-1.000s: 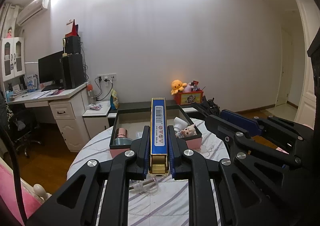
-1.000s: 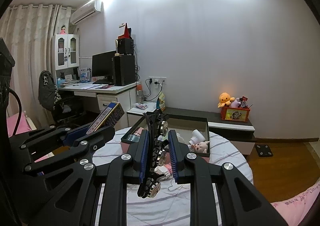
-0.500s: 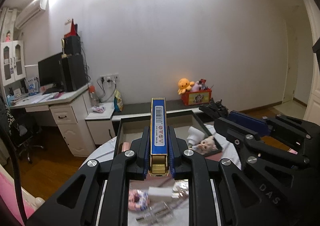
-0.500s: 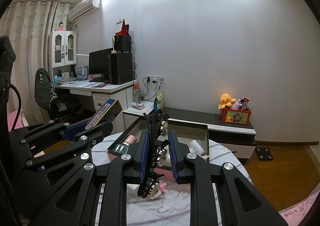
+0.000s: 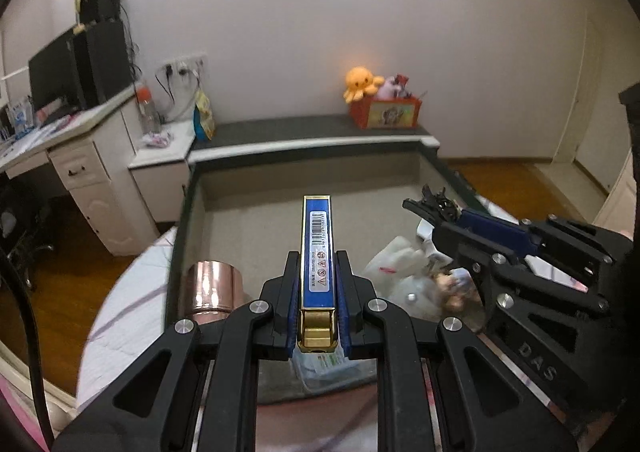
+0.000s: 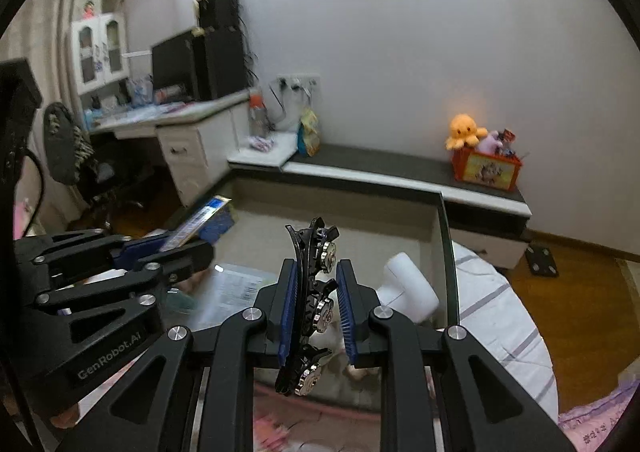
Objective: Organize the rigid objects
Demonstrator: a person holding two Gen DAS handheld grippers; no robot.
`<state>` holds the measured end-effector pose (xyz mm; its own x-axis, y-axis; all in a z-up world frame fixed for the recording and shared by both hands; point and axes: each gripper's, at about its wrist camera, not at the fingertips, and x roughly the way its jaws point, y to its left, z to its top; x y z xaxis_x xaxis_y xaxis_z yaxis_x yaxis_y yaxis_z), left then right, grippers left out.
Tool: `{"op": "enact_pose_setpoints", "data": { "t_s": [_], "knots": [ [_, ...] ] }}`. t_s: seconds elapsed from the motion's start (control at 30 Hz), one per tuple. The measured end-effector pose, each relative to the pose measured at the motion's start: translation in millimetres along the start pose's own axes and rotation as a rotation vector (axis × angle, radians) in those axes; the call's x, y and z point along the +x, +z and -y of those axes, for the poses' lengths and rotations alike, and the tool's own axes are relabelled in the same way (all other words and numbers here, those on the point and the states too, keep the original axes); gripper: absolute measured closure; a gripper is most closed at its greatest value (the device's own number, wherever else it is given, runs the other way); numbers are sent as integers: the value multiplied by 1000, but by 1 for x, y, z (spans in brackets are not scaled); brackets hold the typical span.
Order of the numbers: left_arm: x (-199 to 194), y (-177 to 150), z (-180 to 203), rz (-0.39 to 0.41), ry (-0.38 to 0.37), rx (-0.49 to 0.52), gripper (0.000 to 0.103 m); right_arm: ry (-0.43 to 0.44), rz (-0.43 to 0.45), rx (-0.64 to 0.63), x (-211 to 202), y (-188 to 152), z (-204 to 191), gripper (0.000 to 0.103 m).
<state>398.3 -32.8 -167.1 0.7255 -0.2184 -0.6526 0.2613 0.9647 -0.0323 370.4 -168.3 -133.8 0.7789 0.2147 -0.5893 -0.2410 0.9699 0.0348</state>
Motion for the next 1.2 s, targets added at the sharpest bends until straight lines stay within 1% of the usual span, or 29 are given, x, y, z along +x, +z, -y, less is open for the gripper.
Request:
{"op": "enact_pose_setpoints", "data": {
  "t_s": [0.07,0.17,0.2,0.27,0.3,0.33,0.37,0.4,0.43,0.5,0.53,0.57,0.63,0.7,0.77,0.83,0.9,1.0,1.13,1.2],
  "knots": [
    [10,-2,-1,-18,-5,-5,88,-9,-34,11,16,-3,7,83],
    [19,-3,-2,-37,16,-6,87,-14,-51,22,27,-5,14,82],
    [18,-3,-2,-32,24,-11,87,-12,-51,28,30,-4,15,82],
    [10,-2,-2,-8,38,-13,83,3,-51,44,28,-4,17,77],
    [1,-1,-3,13,39,-12,73,3,-41,48,24,-3,17,63],
    [-7,0,-4,36,61,-17,59,-2,-26,47,17,-3,16,37],
    [-18,1,-6,64,82,-27,49,-13,-10,40,11,-1,13,30],
    [-31,0,-8,91,103,-40,29,-29,5,36,4,0,15,22],
    [-45,-1,-10,117,115,-58,16,-33,25,37,-6,1,15,22],
    [-71,-4,-11,170,91,-79,14,-33,67,56,-30,4,16,19],
    [-87,-7,-9,193,81,-79,11,-29,86,57,-45,6,15,18],
    [-98,-9,-6,207,89,-75,10,-28,105,53,-58,5,13,17],
    [-127,-17,1,244,129,-62,3,-39,134,46,-83,4,6,14],
    [-151,-26,7,276,153,-58,1,-39,167,47,-107,3,-1,12],
    [-175,-33,11,308,157,-58,0,-54,200,46,-134,0,-7,0],
    [-200,-41,16,349,168,-52,0,-66,235,42,-160,-4,-14,0],
    [-219,-46,20,369,178,-43,0,-75,259,20,-183,-6,-24,0],
    [-248,-54,27,408,173,-49,0,-100,300,0,-215,-10,-36,0],
    [-281,-69,36,430,155,-44,0,-111,347,-11,-251,-22,-45,0],
    [-296,-75,42,454,170,-41,0,-129,361,-20,-264,-28,-48,0]
  ]
}}
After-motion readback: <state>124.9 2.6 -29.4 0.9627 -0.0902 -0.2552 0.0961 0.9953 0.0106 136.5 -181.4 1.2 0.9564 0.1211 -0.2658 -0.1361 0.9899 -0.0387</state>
